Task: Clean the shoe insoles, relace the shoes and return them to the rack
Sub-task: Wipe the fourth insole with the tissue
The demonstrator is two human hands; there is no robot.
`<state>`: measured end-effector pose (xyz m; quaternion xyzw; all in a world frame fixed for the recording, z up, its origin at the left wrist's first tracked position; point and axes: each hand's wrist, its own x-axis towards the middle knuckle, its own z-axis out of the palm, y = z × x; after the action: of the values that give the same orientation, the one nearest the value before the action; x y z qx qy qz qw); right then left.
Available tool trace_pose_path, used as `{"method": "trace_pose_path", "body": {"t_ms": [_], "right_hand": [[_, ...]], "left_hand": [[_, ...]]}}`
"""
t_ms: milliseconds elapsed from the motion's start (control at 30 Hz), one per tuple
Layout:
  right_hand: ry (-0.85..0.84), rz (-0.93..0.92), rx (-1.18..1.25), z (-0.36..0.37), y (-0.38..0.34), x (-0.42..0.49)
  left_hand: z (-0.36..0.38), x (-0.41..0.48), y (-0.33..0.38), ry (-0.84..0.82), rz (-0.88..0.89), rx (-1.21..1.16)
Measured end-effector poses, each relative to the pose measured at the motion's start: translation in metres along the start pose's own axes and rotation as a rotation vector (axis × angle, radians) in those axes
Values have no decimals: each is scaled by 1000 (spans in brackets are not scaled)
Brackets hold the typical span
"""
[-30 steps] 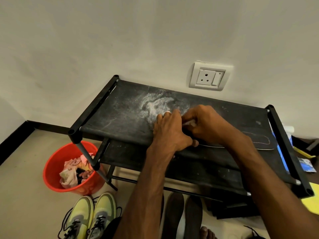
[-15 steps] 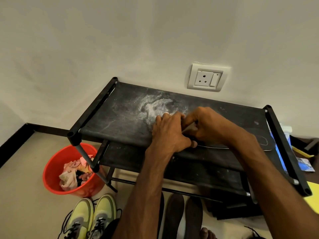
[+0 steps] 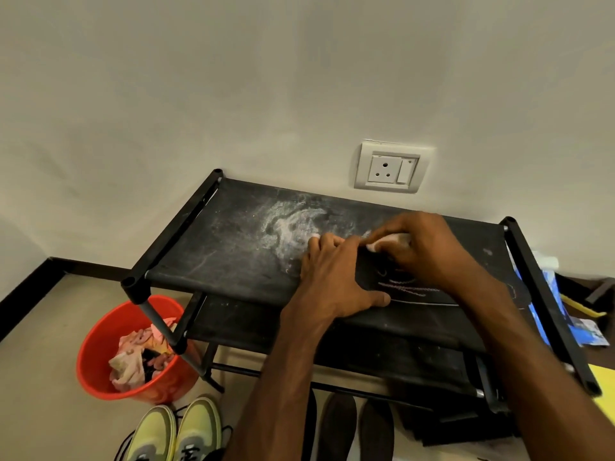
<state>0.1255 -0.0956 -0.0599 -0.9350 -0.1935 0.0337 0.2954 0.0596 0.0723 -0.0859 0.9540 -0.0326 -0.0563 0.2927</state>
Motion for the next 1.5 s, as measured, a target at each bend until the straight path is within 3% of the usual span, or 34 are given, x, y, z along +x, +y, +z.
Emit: {"method": "trace_pose_path", "body": {"t_ms": [333, 533, 800, 1000, 1333, 1400, 1500], "right_hand": [[-317, -49, -81, -6, -7, -3], [-45, 5, -209, 7, -10, 0], [-335, -22, -187, -14, -16, -9], [3, 34, -359, 5, -11, -2], [-440, 7, -222, -21, -20, -12], [-438, 13, -224, -21, -21, -12], [-295, 26, -188, -16, -20, -9]], "left_hand": [[0, 4, 3, -14, -54, -2], [0, 2, 3, -28, -58, -21], [1, 6, 3, -10, -61, 8], [2, 5, 3, -18, -60, 2], [-1, 5, 4, -23, -55, 7], [-1, 5, 4, -23, -51, 7], [-1, 5, 3, -27, -48, -1]]}}
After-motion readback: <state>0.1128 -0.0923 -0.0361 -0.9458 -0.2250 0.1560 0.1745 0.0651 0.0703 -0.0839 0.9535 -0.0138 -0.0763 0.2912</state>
